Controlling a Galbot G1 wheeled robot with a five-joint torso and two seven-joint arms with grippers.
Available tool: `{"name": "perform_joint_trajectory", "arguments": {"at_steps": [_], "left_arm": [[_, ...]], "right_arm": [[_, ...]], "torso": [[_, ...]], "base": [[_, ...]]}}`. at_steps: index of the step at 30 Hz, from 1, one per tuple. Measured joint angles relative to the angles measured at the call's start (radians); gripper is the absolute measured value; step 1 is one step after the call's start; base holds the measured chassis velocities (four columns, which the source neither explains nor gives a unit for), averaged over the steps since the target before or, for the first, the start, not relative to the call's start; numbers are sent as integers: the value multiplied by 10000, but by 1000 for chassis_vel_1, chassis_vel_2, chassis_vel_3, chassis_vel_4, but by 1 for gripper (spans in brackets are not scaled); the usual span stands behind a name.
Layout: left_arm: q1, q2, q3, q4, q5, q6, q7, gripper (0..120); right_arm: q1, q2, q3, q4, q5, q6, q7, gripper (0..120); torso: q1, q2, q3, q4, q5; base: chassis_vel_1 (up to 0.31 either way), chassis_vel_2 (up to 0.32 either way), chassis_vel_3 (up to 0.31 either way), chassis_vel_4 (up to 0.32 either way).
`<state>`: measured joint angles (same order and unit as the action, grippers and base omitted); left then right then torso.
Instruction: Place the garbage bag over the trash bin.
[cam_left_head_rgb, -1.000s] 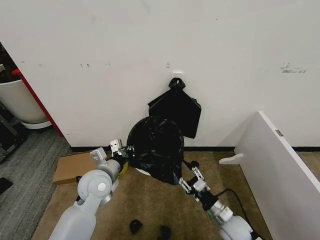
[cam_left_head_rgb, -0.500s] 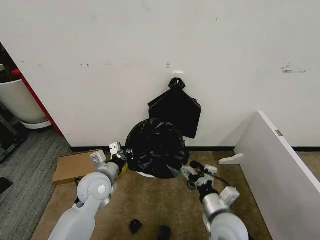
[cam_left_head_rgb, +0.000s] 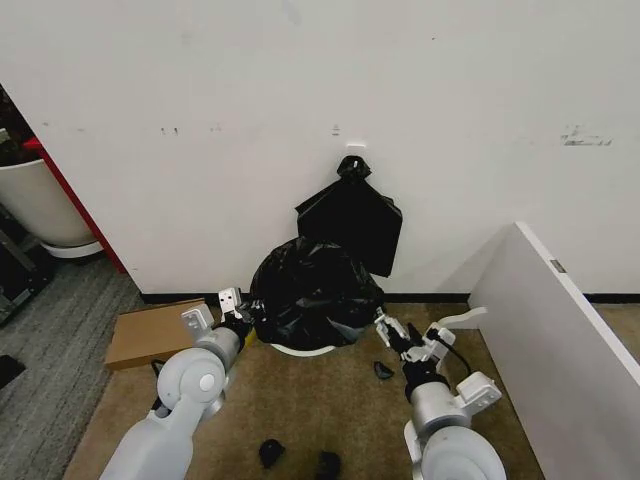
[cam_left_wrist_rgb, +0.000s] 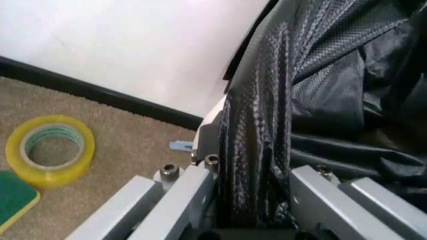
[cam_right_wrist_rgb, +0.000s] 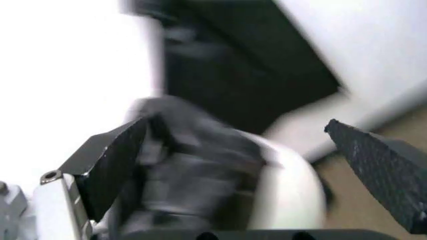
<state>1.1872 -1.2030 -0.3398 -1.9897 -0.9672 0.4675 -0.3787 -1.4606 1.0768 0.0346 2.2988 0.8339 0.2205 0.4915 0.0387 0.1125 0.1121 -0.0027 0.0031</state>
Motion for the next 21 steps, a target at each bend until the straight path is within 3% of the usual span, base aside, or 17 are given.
{"name": "perform_joint_trajectory", "arguments": {"at_steps": [2, 3, 6, 8, 12, 14, 21], "left_arm": [[2, -3, 27, 13, 20, -13, -1, 0], [2, -3, 27, 13, 20, -13, -1, 0], [4, -30, 122, 29, 104, -21, -3, 0], [15, -52, 192, 29, 176, -26, -3, 0], [23, -77, 278, 26, 258, -28, -6, 0], [20, -80, 303, 5, 265, -20, -12, 0], [-20, -105, 400, 39, 277, 23, -14, 0]], "right_arm": [[-243, -121, -290, -180, -2143, 5, -811, 100], [-243, -121, -290, -180, -2143, 5, -811, 100], [-402, -300, -1059, -752, -5670, -322, -1638, 100], [-344, -391, -1389, -930, -6567, -884, -2033, 100], [62, -425, -1905, -1061, -6005, -2276, -2042, 98], [303, -363, -1976, -1133, -5620, -2791, -1909, 90], [358, -470, -1722, -1395, -6471, -2802, -1800, 66]], "torso": [[-1, 0, -1, -2, -2], [-1, 0, -1, -2, -2], [0, 0, 0, 0, 2], [0, 0, -1, 0, -1], [0, 0, 0, 0, 1], [0, 0, 0, 2, 1], [0, 0, 0, 0, 1]], "base": [[0, 0, 0, 0], [0, 0, 0, 0], [0, 0, 0, 0], [0, 0, 0, 0], [0, 0, 0, 0], [0, 0, 0, 0], [0, 0, 0, 0]]}}
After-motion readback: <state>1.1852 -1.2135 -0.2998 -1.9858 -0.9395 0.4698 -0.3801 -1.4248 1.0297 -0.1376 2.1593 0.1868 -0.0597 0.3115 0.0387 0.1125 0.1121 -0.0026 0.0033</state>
